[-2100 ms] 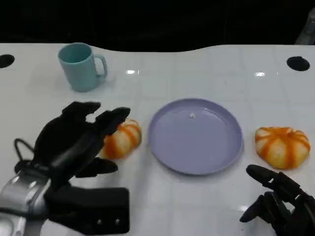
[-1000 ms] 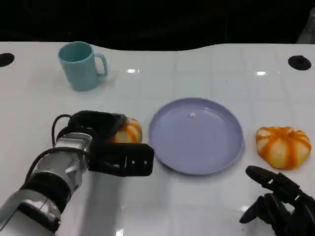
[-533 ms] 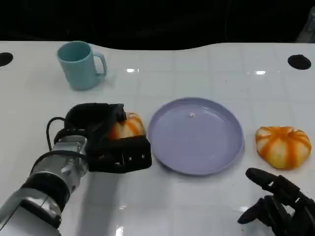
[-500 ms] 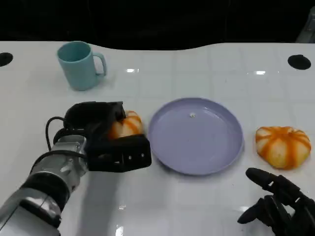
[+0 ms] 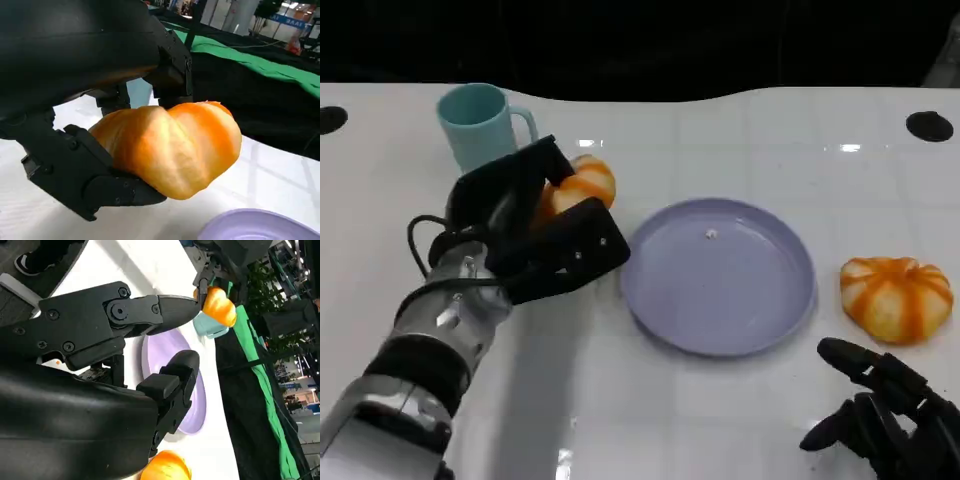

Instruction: Grasp the bread from the table and place it into the plate.

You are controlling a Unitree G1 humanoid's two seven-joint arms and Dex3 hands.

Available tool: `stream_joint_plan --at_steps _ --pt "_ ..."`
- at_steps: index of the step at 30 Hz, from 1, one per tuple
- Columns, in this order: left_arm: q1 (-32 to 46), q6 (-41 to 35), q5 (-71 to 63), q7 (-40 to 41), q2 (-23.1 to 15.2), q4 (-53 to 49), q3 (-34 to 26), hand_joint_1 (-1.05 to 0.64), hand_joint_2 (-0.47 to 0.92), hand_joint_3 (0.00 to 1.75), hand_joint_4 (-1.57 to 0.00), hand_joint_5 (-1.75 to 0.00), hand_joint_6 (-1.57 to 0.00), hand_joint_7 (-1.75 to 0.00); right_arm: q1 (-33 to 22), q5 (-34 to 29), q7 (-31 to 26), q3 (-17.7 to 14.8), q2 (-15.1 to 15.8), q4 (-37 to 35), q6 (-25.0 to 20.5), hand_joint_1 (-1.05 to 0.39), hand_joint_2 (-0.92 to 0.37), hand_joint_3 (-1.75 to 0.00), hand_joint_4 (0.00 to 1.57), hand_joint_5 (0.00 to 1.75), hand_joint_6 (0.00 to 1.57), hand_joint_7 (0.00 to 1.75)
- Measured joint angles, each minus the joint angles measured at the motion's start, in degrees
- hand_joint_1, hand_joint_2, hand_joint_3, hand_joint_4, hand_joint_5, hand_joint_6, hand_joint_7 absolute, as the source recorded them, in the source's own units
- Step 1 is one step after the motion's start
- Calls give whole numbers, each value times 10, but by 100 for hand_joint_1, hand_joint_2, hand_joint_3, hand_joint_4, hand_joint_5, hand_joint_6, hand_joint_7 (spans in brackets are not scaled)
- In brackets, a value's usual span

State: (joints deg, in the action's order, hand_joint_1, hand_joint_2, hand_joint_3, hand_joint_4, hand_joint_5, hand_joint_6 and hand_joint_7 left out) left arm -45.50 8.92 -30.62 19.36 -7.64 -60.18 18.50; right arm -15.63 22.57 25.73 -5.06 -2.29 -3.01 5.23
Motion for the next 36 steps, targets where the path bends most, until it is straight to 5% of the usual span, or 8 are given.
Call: stream_joint_plan --at_steps 6,13,35,36 --pt "-8 54 -17 -11 6 27 32 -12 48 113 -84 -175 -64 -175 8 0 7 -1 1 -11 1 -76 -92 -29 61 138 87 49" --pt "-44 81 -40 -53 30 25 74 -14 57 89 -84 -175 -63 -175 12 -3 11 -3 2 -22 11 -76 -92 -29 62 138 87 52" --pt "-106 91 -68 -113 104 -98 126 -20 69 86 -88 -175 -69 -175 16 -3 33 -9 3 -32 21 -75 -92 -30 60 136 84 52" --pt "-108 91 -68 -113 104 -99 126 -19 70 71 -81 -175 -73 -125 16 -3 35 -9 3 -33 22 -75 -92 -30 61 136 84 52"
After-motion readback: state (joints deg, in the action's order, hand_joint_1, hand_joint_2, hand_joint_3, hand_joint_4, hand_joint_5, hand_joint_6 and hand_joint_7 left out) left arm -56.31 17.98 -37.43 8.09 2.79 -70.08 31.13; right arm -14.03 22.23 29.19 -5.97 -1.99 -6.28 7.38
